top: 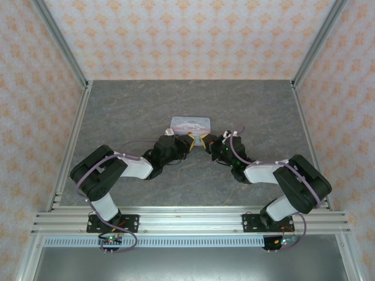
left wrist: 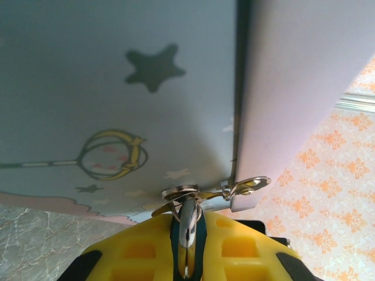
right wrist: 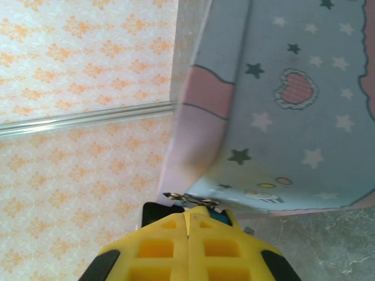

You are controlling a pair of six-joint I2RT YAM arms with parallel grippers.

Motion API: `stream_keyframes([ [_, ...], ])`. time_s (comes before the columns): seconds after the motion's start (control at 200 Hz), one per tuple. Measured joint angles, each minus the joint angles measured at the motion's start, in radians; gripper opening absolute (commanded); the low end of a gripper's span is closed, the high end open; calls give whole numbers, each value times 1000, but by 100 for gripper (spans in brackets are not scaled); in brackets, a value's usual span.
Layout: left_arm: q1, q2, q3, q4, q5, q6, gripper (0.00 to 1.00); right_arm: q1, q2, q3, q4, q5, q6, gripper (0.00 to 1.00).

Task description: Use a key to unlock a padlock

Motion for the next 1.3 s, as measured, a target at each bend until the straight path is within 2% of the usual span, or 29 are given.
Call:
stream_keyframes([
  [0.676, 0, -7, -31, -14, -10, -71, 0, 98, -32, -48, -100, 166, 10, 0],
  [1.301, 0, -13, -31, -18, -23, -79, 0, 118, 42, 19, -100, 183, 13, 0],
])
